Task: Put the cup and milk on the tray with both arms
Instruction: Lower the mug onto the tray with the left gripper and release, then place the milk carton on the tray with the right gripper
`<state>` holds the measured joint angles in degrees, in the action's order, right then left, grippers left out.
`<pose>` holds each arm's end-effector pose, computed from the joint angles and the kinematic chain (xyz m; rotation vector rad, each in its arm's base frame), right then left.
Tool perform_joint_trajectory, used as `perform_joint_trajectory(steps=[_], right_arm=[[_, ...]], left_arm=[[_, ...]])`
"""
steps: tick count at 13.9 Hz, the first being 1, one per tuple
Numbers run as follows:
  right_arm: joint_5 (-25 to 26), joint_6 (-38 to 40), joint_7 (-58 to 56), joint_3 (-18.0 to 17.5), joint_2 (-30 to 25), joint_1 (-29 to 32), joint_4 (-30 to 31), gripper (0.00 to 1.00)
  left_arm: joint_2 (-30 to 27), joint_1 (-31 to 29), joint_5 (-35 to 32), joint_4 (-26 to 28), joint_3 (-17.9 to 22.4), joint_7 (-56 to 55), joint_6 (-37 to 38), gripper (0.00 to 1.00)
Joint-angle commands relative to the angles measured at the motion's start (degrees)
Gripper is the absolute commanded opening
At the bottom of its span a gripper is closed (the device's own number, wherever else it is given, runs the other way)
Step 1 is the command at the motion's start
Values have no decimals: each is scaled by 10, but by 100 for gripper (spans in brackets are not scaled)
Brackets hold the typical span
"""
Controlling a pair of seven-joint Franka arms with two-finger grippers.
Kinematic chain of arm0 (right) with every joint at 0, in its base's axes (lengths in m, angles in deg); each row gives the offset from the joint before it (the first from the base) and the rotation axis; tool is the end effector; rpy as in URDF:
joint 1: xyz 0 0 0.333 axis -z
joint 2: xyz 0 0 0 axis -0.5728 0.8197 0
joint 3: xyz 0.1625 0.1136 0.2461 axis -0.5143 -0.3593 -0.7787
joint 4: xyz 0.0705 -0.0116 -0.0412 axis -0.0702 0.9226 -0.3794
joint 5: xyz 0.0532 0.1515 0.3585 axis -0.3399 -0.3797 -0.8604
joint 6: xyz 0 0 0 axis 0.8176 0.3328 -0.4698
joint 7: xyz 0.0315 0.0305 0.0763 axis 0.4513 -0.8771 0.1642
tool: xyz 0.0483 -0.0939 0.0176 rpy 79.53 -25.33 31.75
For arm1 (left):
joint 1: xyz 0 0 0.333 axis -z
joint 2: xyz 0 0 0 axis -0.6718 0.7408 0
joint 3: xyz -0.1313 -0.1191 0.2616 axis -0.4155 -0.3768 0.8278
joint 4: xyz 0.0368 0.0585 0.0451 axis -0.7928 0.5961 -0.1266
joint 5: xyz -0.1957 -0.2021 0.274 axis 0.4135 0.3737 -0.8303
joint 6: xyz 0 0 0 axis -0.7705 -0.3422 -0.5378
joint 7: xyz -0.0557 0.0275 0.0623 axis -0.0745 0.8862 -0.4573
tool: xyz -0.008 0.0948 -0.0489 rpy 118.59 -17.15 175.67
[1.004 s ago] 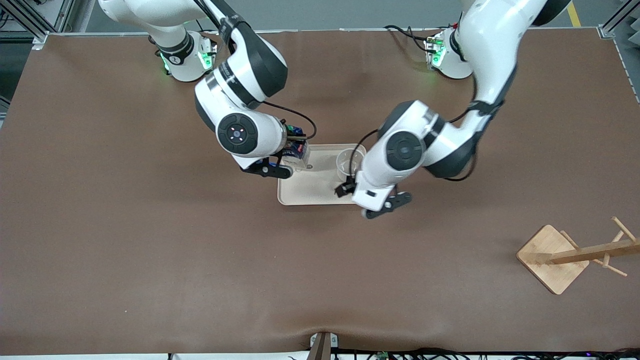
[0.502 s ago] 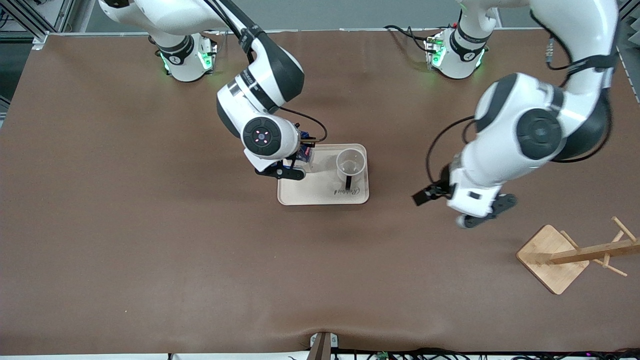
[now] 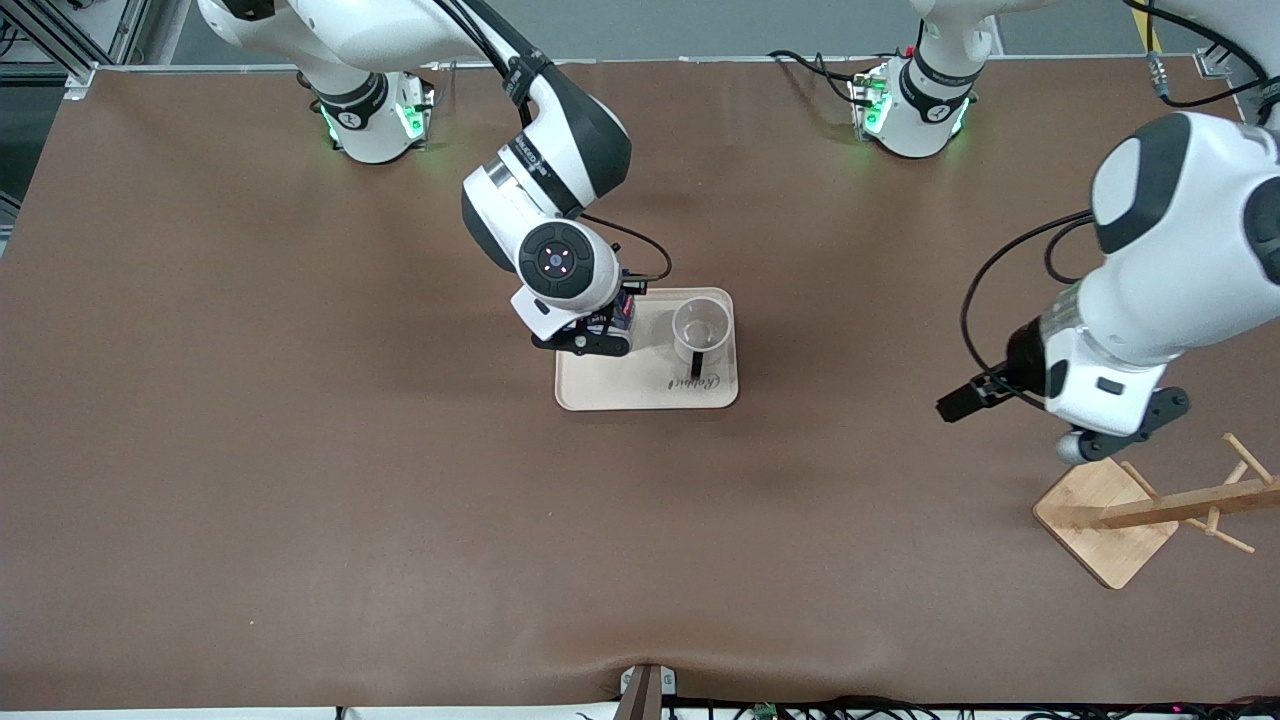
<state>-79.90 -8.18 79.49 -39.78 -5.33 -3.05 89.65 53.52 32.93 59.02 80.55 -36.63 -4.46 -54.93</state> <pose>0.5086 0.4616 0.3600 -3.0504 0.1879 0.6150 0.6514 -0.1208 0.5281 2.9669 0.6450 0.0240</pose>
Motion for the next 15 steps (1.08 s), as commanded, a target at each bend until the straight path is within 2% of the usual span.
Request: perform_joint_trajectory(steps=[1,4,5,8,12,15], right_arm=[[12,2,7,4,9,-9,-12,100],[3,10,3,5,0,5,-17,100],[2,11,3,5,-3,12,-17,100],[0,40,5,5,-14,20,-25,100],[3,171,-1,3,-22,78,-123,100],[3,246,4,6,-37,131,-163,100]], left_arm=[[-37,-35,-13,14,-3,44,14,100],[-60,-37,-98,13,-7,59,39,100],[-69,-37,-107,13,-8,62,42,100],[-94,-38,-106,14,-8,71,64,100],[-118,-41,-100,14,-5,110,96,100],[-131,-52,-82,14,-2,158,99,100]])
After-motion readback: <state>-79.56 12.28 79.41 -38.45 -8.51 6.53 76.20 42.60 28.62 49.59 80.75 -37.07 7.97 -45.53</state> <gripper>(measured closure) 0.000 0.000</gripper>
